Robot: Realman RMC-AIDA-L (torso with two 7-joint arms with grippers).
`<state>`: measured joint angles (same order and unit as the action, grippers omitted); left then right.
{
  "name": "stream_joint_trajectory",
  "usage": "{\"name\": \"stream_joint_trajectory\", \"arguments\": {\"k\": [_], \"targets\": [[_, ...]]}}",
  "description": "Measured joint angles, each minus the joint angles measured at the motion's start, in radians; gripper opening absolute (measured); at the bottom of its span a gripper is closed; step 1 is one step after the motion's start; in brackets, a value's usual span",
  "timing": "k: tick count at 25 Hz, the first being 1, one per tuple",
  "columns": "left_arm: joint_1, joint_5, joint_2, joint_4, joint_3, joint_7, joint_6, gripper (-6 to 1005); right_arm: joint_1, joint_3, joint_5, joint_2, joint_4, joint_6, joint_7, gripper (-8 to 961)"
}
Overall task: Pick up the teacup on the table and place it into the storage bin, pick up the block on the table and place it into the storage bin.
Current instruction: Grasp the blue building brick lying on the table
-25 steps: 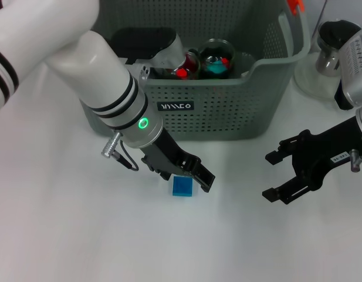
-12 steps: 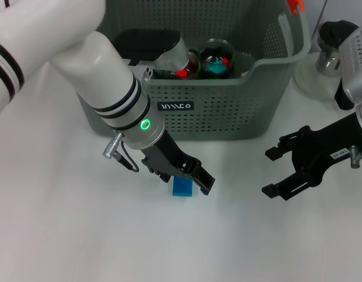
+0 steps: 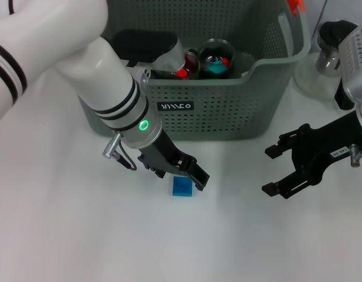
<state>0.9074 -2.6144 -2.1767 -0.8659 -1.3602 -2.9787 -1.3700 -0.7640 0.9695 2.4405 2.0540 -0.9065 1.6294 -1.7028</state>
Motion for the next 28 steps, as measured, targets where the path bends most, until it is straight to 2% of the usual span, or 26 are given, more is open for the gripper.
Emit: {"name": "stream_joint_trajectory", "arguments": {"k": [22, 28], "targets": [[0.008, -0.030, -0.001, 0.007, -0.066, -0.002, 0.023, 950, 0.010, 0.011, 0.000, 0.004, 0.002, -0.010, 0.011, 915], [-0.008, -0.028, 0.002, -0.059, -0.079, 0.009, -0.029, 950, 0.013, 0.011, 0.000, 0.005, 0.004, -0.010, 0.013, 916]]}}
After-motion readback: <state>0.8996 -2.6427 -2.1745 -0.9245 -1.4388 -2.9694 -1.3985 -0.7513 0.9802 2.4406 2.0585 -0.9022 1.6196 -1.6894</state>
